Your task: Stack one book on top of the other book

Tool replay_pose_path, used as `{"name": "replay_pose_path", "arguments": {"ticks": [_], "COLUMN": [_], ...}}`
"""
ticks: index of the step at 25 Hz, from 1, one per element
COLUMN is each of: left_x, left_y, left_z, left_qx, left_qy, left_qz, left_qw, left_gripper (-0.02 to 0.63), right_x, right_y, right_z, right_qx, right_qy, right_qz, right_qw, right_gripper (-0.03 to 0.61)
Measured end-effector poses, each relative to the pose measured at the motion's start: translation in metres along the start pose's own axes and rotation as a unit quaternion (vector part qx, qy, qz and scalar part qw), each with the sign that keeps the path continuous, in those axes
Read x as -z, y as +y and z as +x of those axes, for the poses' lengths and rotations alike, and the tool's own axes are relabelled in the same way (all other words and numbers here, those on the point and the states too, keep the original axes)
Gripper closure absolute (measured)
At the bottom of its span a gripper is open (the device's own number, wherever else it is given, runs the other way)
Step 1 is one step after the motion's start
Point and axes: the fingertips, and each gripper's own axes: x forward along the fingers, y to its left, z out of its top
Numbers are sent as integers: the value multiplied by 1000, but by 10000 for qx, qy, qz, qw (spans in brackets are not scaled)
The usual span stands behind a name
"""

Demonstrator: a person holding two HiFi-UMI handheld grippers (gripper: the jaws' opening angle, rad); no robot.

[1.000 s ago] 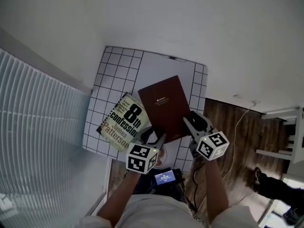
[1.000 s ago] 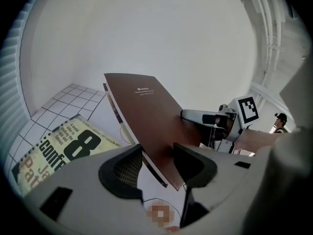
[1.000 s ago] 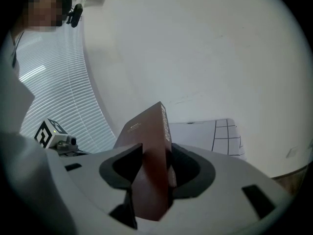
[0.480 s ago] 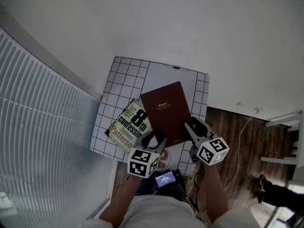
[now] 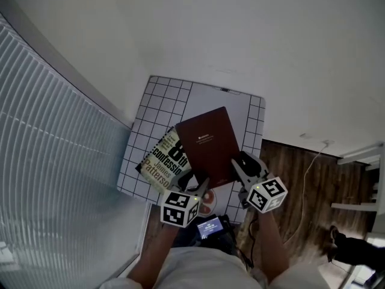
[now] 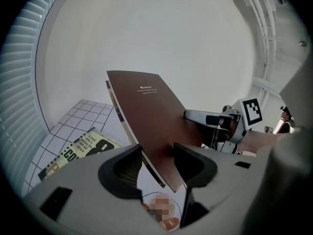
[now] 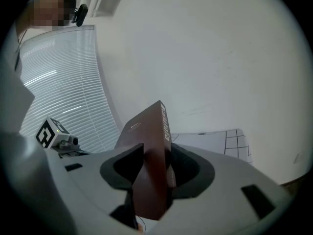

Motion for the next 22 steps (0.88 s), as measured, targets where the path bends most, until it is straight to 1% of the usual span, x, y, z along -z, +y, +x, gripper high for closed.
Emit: {"name": "replay_pose_path", "arguments": {"ticks": [12, 18, 22], "left_x": [13, 18, 21], "left_y": [0, 7, 22], "left_z": [-14, -21, -29], "left_qx": [-49, 4, 34], "left_qy": [96, 110, 134], "left_qz": [49, 58, 71], "left_qw": [9999, 9999, 9999], "left_gripper": [417, 417, 417], "right_x": [15, 28, 39], "right_y": [14, 23, 35], "right_z": [-9, -12, -6], "right_qx": [-43, 20, 81], "right_qy": [65, 166, 230], "right_qz": [107, 235, 291], "right_qw": [9999, 9996, 9993], "right_gripper": [408, 410, 411]}}
